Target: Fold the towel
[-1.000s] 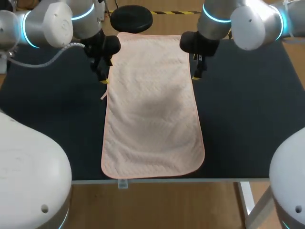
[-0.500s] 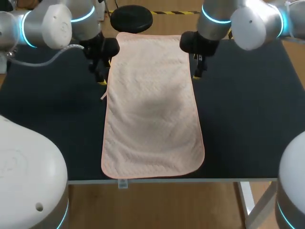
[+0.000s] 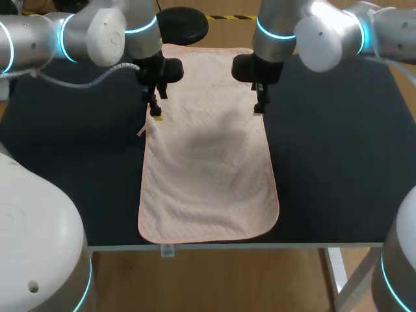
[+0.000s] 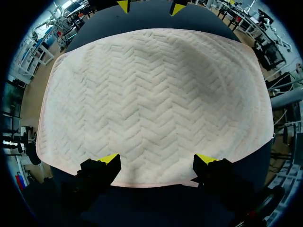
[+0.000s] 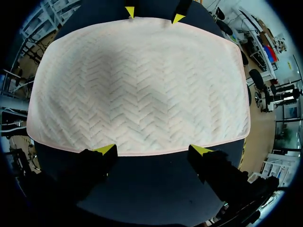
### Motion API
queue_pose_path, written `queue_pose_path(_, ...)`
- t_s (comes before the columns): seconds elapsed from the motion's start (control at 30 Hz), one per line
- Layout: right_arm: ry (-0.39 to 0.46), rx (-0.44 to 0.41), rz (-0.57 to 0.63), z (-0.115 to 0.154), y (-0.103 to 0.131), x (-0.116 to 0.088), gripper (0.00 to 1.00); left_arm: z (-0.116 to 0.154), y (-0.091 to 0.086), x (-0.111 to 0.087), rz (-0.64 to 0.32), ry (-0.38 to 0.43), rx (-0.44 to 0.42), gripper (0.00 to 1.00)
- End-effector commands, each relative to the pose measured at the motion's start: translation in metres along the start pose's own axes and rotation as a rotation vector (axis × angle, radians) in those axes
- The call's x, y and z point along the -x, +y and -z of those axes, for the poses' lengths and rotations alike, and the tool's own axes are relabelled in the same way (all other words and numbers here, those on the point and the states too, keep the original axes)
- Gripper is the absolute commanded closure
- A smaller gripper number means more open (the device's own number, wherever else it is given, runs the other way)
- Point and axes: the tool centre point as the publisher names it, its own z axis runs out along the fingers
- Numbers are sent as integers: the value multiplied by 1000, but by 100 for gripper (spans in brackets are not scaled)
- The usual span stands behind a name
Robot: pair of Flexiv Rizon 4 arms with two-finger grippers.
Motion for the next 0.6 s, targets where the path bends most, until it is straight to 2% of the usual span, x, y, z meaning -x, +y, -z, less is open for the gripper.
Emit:
queue_pose_path(0.03, 20, -2, 6, -16, 1, 9, 0, -8, 6, 4, 18, 4, 1, 0)
queue_pose_path(0.3, 23, -14, 25, -30, 0, 15, 0, -11, 12, 5, 19, 0, 42, 0)
queue_pose_path(0.6, 17, -18, 47, -39, 0, 15, 0, -19, 8, -1, 29, 5, 74, 0)
